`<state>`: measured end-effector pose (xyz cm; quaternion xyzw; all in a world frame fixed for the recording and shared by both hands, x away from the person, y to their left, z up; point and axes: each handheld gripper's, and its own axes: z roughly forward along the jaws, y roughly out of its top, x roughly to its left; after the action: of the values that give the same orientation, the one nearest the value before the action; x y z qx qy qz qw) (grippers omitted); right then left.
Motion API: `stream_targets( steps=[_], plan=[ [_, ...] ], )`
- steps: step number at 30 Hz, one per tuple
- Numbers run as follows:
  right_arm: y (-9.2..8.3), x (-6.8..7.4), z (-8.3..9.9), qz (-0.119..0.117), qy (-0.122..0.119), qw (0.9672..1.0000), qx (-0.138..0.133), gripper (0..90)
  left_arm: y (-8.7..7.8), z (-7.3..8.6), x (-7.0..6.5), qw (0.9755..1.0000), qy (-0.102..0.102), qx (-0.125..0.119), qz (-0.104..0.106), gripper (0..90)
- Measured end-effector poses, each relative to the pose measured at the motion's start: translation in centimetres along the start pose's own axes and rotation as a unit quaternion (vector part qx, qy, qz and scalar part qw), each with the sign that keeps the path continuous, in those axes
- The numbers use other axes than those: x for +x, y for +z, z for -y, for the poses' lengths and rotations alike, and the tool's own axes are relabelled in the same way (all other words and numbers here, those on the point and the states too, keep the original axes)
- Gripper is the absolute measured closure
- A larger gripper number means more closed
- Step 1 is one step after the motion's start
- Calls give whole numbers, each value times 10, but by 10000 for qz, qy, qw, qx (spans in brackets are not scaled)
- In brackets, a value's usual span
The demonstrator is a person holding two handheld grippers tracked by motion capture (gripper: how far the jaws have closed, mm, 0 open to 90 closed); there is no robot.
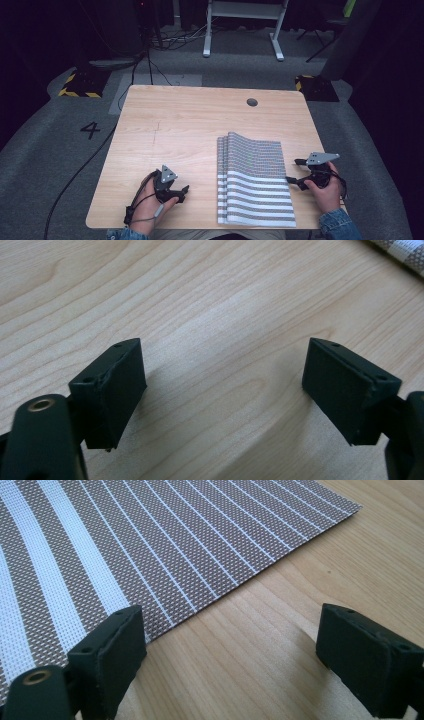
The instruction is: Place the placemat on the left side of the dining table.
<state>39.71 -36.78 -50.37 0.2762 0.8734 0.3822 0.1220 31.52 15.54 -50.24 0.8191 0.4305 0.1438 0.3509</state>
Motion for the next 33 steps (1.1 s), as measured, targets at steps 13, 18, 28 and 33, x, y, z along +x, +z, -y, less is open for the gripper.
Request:
stream_targets(
  steps=[13,18,28,33],
  plan=[
    [0,0,0,17,22,10000,-11,128,-36,-30,-10,9986,153,-289,426,331],
    [0,0,0,14,30,10000,-17,129,-41,-46,-35,9958,196,-416,791,331],
    [0,0,0,11,22,10000,-5,129,-8,-70,-70,9886,259,-504,1393,350],
    [0,0,0,18,25,10000,-10,129,15,-78,-84,9843,285,-476,1678,351]
  ],
)
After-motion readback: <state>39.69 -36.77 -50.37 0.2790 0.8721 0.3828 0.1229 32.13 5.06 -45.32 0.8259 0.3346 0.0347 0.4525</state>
